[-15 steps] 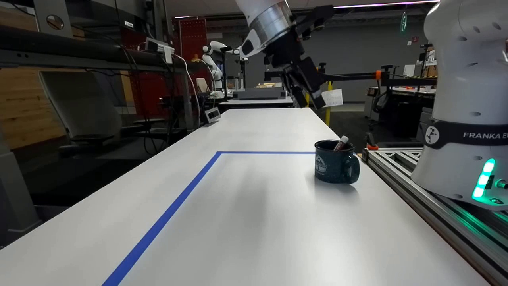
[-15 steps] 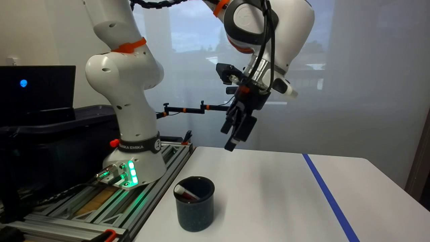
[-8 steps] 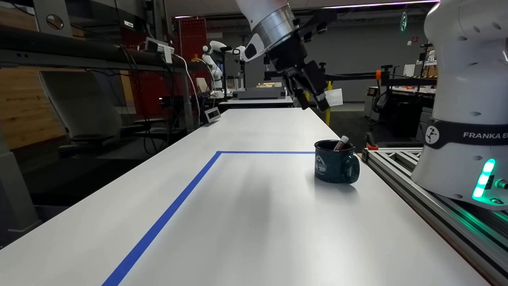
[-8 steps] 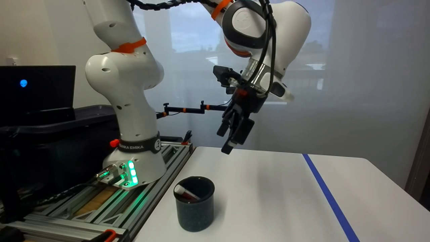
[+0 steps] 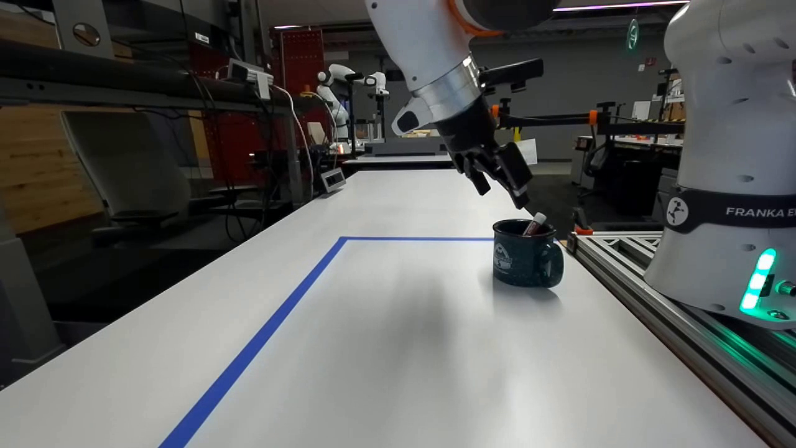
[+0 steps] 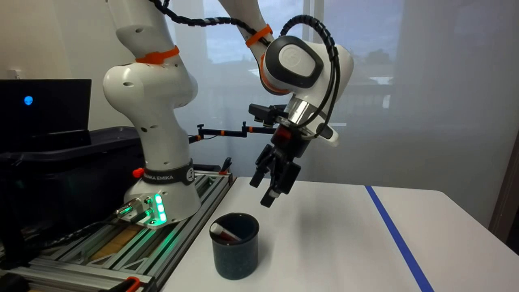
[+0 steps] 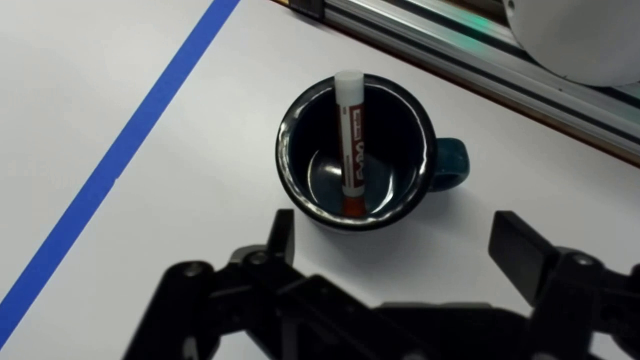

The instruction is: Remove the marker from the mug cup and place it on the table

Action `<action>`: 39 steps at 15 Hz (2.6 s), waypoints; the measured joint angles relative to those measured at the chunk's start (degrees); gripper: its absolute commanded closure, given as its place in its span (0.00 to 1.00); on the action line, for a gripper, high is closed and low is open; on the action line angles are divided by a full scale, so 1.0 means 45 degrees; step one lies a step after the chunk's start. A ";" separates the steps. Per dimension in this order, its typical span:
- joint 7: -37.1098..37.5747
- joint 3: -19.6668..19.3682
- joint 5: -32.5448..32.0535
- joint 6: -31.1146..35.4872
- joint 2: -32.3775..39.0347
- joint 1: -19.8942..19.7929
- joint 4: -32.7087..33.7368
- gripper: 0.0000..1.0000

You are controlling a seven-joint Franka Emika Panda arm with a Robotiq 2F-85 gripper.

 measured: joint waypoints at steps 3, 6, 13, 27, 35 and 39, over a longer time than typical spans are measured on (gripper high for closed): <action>0.0521 0.0138 -0.0635 0.0347 0.0424 0.0000 -0.0329 0.00; 0.0885 0.0106 -0.1086 0.0473 0.0701 -0.0076 -0.0304 0.00; 0.0054 -0.0225 -0.1245 0.0506 0.1303 -0.0332 -0.0301 0.00; -0.0152 -0.0435 -0.1436 0.0503 0.2402 -0.0463 -0.0281 0.46; 0.0700 -0.0737 -0.1891 0.0669 0.3026 -0.0711 -0.0271 0.68; 0.0905 -0.0822 -0.1990 0.0730 0.3213 -0.0752 -0.0232 1.00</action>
